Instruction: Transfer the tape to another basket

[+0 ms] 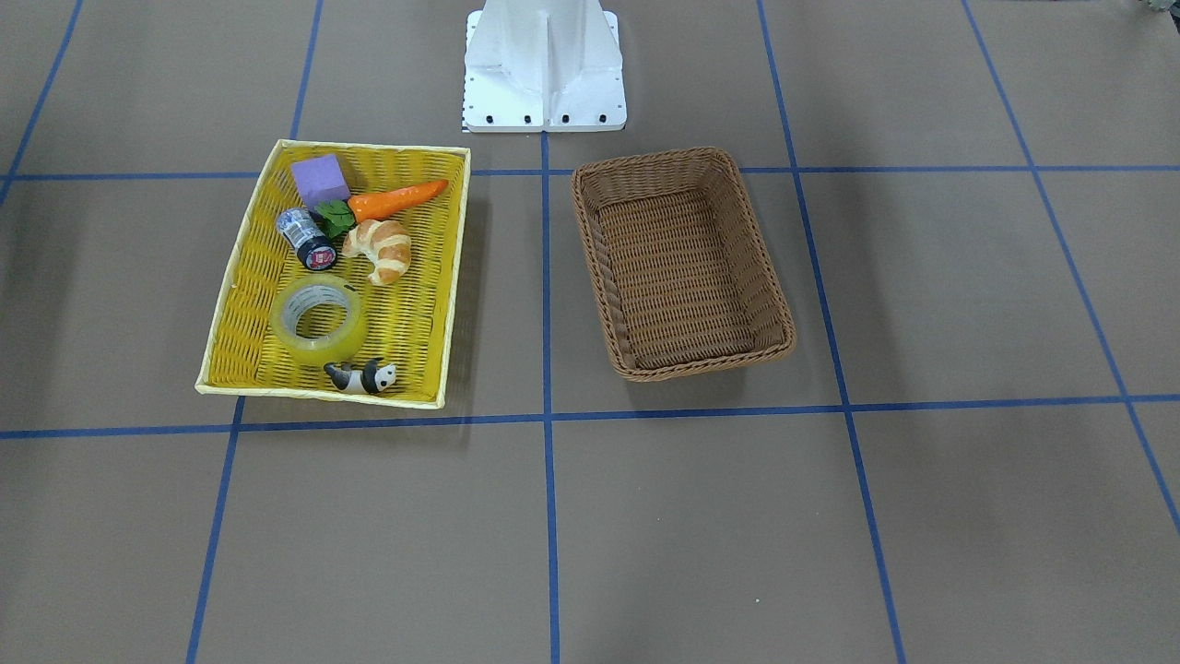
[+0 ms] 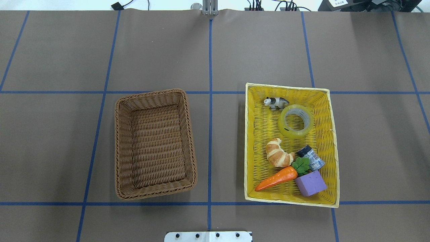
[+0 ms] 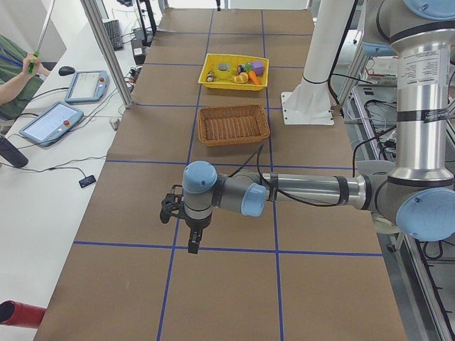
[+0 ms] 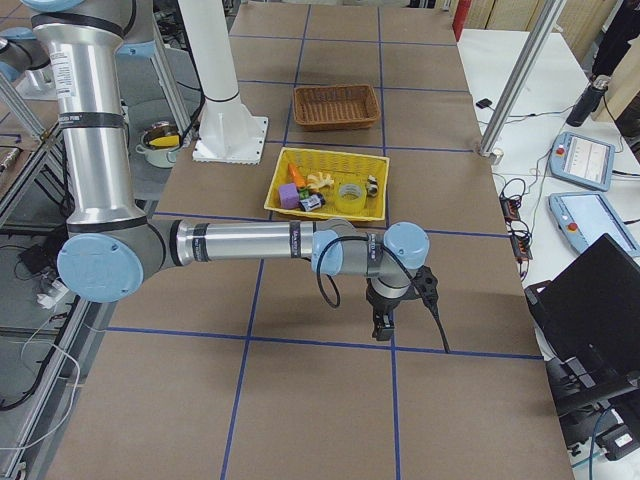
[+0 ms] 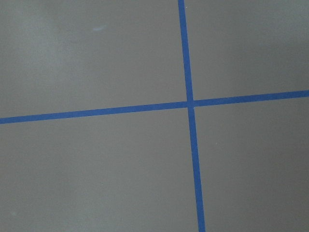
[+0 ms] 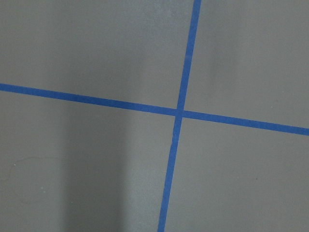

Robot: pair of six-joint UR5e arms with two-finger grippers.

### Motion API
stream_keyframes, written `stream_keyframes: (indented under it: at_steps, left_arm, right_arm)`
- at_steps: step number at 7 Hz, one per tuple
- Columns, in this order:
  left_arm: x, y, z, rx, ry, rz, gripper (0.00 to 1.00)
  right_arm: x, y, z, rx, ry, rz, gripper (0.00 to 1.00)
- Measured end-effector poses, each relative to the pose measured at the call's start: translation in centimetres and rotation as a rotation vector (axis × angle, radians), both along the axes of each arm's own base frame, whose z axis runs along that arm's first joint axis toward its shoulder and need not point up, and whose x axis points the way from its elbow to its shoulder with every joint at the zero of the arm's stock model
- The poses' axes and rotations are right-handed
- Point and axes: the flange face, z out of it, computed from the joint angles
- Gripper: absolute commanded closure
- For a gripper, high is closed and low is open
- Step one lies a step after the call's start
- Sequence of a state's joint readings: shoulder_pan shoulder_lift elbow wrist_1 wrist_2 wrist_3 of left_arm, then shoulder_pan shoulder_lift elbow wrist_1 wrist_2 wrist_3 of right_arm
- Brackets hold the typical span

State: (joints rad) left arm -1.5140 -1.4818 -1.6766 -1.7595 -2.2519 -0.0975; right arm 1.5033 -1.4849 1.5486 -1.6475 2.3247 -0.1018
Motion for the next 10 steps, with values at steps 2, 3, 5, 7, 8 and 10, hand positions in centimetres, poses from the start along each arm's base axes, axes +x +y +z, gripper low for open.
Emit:
stream_keyframes:
  at_steps: [2,3,5,7,8,10]
  left_arm:
    - [0.0,0.0,0.0,0.000,0.000,0.000,0.02]
    - [0.0,0.0,0.0,-0.001,0.000,-0.001,0.02]
    - [0.0,0.0,0.0,-0.001,0.000,0.000,0.02]
    - [0.0,0.0,0.0,0.000,0.000,0.001,0.02]
    - [0.0,-0.1,-0.1,0.002,0.000,0.002,0.02]
    - [0.0,-0.4,-0.5,0.009,0.000,0.002,0.02]
  right_arm:
    - [0.0,0.0,0.0,0.002,0.001,-0.001,0.00]
    - [0.0,0.0,-0.1,0.002,0.001,0.000,0.00]
    - [0.0,-0.2,-0.4,0.009,0.002,0.000,0.00]
    - [0.0,-0.4,-0.8,0.015,0.004,0.001,0.00]
    - [0.0,-0.6,-1.1,0.022,0.003,0.001,0.00]
    - [-0.3,-1.6,-4.2,0.080,-0.007,-0.001,0.00]
